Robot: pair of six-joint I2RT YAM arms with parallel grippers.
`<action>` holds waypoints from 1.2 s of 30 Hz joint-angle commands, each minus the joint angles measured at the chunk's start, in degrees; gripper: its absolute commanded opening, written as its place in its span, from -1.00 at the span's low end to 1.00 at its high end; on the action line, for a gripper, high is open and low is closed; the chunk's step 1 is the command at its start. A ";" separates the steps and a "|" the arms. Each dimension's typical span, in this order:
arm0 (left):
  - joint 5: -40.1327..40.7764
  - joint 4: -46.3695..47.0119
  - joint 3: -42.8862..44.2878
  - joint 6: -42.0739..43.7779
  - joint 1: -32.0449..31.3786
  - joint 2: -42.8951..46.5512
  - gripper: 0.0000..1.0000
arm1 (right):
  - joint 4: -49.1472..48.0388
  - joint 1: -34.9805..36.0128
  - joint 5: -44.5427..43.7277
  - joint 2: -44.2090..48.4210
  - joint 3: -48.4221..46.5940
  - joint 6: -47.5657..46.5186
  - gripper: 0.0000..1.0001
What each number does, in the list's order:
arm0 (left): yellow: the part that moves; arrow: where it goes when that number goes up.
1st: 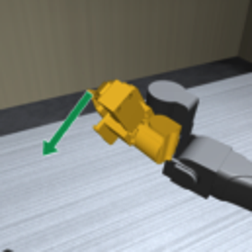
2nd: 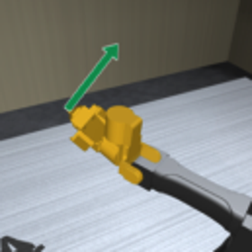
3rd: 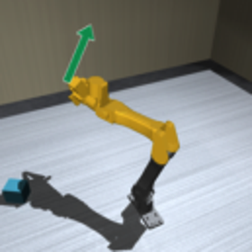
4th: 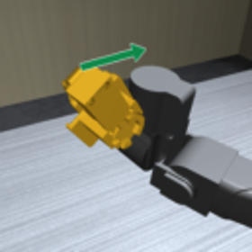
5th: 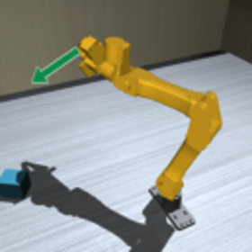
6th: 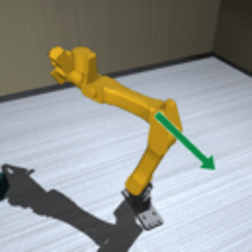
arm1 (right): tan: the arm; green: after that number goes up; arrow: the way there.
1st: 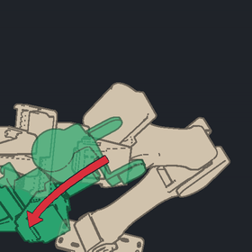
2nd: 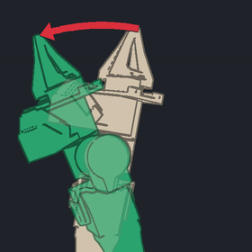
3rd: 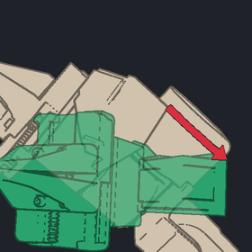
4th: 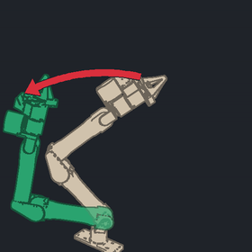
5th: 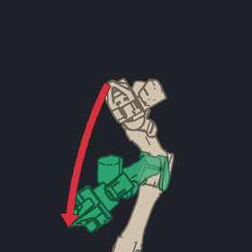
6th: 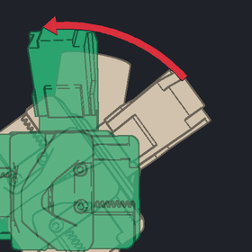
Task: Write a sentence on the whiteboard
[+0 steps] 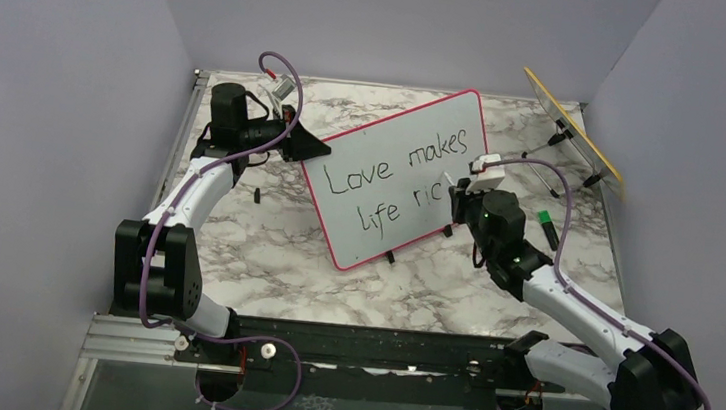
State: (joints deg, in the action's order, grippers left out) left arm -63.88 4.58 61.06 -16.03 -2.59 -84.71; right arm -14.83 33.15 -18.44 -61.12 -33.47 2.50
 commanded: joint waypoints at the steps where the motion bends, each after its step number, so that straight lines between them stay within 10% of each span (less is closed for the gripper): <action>1: 4.03 -4.49 -1.29 4.08 -0.12 -2.22 -1.00 | -2.53 -0.43 1.75 -1.01 -1.50 -0.69 -0.99; 36: 4.25 -4.49 -1.29 4.17 -0.06 -2.39 -1.00 | 9.75 -0.53 2.34 3.06 4.40 5.20 -0.98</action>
State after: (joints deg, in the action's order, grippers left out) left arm -63.86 4.58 61.06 -16.03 -2.59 -84.71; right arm -5.72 32.88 -17.02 -58.15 -29.58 7.27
